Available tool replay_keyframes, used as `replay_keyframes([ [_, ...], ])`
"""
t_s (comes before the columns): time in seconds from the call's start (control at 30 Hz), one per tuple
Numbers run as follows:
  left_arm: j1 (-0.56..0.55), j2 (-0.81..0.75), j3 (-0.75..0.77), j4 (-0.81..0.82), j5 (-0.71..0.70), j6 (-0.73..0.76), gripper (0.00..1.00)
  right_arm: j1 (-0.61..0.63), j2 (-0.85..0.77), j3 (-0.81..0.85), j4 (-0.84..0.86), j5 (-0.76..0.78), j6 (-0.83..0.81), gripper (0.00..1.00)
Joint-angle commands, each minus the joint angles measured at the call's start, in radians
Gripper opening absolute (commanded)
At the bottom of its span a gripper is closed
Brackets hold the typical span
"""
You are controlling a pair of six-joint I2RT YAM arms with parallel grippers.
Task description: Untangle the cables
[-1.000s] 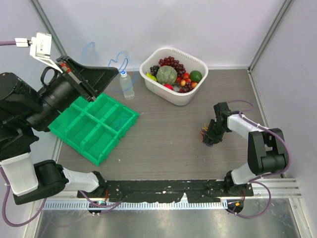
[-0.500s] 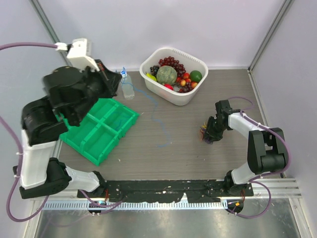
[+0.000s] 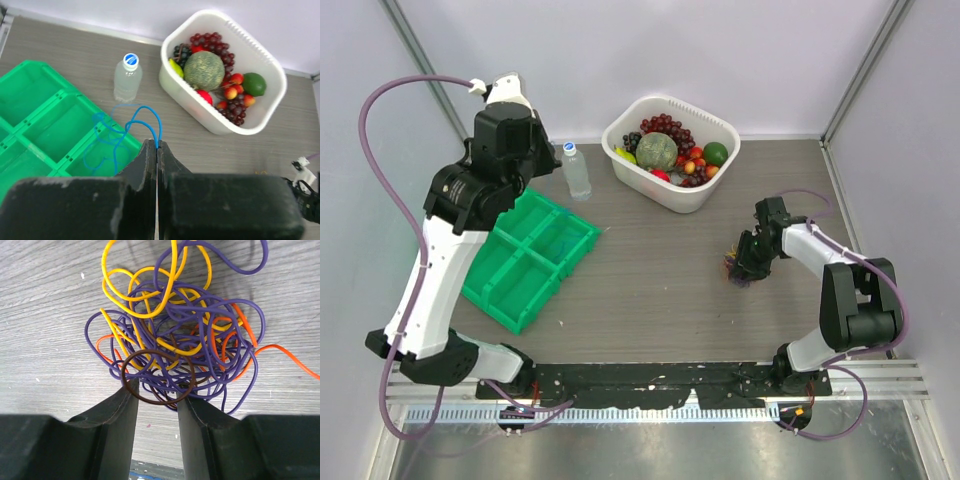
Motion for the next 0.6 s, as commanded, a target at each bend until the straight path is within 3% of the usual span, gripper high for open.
replay_keyframes([
  [0.0,0.096,0.009,-0.055,0.078,0.057,-0.051,0.00,-0.001,0.006,0.073,-0.040,-0.001,-0.017,0.41],
  [0.17,0.164,-0.003,-0.123,0.069,0.074,-0.080,0.00,-0.001,0.029,0.073,-0.040,0.013,-0.026,0.41],
  [0.57,0.168,-0.136,-0.140,0.090,0.049,-0.062,0.00,-0.003,0.074,0.111,-0.056,-0.015,-0.020,0.41],
])
